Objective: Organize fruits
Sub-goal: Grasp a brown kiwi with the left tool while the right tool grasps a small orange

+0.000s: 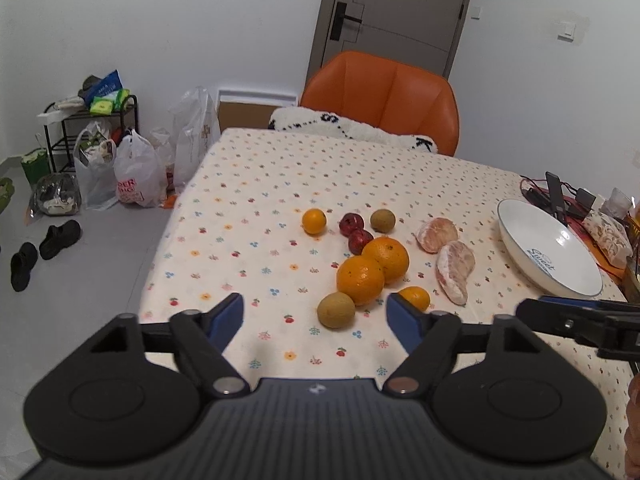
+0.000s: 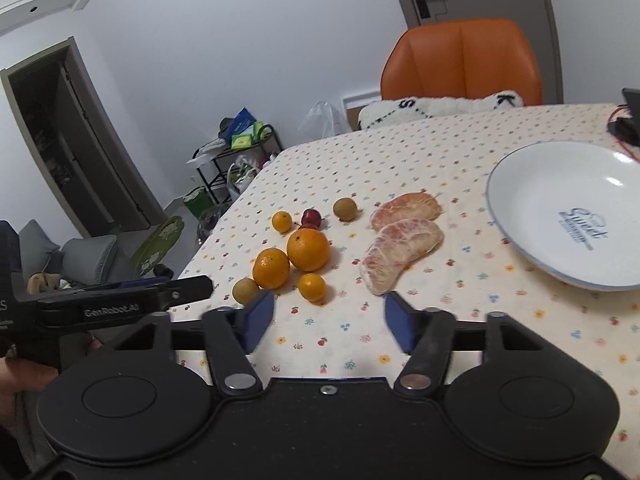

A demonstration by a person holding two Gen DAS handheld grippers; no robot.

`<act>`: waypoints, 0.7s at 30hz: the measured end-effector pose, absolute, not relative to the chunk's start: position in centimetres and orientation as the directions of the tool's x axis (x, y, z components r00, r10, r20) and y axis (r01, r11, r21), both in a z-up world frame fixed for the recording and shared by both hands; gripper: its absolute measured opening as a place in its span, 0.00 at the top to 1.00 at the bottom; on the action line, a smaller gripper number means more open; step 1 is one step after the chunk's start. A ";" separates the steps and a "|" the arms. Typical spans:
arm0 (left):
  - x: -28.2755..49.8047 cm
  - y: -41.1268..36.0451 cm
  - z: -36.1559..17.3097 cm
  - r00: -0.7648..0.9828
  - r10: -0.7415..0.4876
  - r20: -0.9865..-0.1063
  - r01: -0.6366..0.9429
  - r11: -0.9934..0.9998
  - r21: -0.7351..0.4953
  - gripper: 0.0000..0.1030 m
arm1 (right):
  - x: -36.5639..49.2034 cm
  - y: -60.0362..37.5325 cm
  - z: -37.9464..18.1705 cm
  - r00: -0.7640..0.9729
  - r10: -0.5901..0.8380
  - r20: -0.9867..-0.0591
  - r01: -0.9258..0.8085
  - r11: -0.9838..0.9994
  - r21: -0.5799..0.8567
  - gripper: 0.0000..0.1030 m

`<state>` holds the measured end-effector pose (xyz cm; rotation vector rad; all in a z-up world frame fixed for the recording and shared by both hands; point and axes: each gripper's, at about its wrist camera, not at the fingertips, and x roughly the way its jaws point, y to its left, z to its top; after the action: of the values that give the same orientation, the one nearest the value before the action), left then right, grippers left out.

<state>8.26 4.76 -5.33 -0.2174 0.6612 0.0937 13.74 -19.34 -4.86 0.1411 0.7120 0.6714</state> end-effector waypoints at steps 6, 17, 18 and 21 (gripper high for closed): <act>9.8 4.5 -6.5 0.768 -0.006 -0.640 -0.145 0.972 -0.183 0.40 | 15.2 -18.4 -5.8 0.519 0.636 -0.571 -0.536 0.762 0.362 0.59; 12.6 4.0 -8.2 0.735 -0.044 -0.677 -0.122 0.973 -0.196 0.57 | 17.9 -16.2 -7.6 0.442 0.665 -0.603 -0.558 0.730 0.396 0.65; 12.7 3.9 -8.4 0.730 -0.050 -0.682 -0.120 0.972 -0.200 0.59 | 18.1 -16.0 -7.8 0.437 0.665 -0.606 -0.560 0.728 0.395 0.65; 12.9 3.8 -8.5 0.730 -0.053 -0.681 -0.114 0.974 -0.197 0.66 | 18.7 -15.4 -8.2 0.427 0.663 -0.615 -0.564 0.727 0.392 0.65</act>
<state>12.88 3.76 -8.55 -0.2329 0.7536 0.0338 18.67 -15.45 -8.19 0.1335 0.8291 0.7688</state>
